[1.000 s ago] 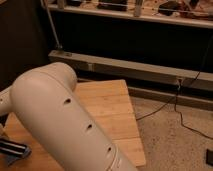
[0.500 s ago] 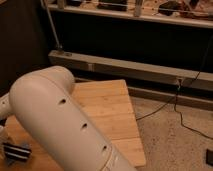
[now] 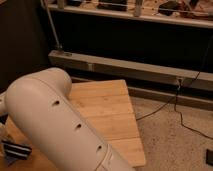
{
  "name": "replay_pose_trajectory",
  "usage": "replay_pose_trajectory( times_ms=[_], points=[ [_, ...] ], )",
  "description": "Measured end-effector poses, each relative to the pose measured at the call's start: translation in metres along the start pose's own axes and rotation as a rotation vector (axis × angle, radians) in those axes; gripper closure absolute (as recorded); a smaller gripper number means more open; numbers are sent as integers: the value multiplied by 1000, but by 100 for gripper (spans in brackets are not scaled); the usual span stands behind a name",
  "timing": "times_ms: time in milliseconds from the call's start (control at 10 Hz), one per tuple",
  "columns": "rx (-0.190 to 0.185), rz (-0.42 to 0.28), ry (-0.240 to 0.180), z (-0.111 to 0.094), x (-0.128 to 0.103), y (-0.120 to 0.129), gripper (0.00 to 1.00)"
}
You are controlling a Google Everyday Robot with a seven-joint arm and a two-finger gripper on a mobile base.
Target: Place the eraser on the white sponge
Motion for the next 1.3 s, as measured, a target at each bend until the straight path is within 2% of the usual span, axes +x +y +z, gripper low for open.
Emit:
replay_pose_trajectory(
  times_ms=[500, 600, 700, 900, 1200, 1300],
  points=[
    [2, -6, 20, 9, -6, 0, 84],
    [3, -3, 24, 10, -6, -1, 80],
    [4, 5, 31, 12, -5, -3, 72],
    [2, 40, 48, 18, -1, -8, 49],
    [5, 74, 68, 28, 2, -18, 23],
    [8, 80, 72, 31, 0, -19, 20]
  ],
)
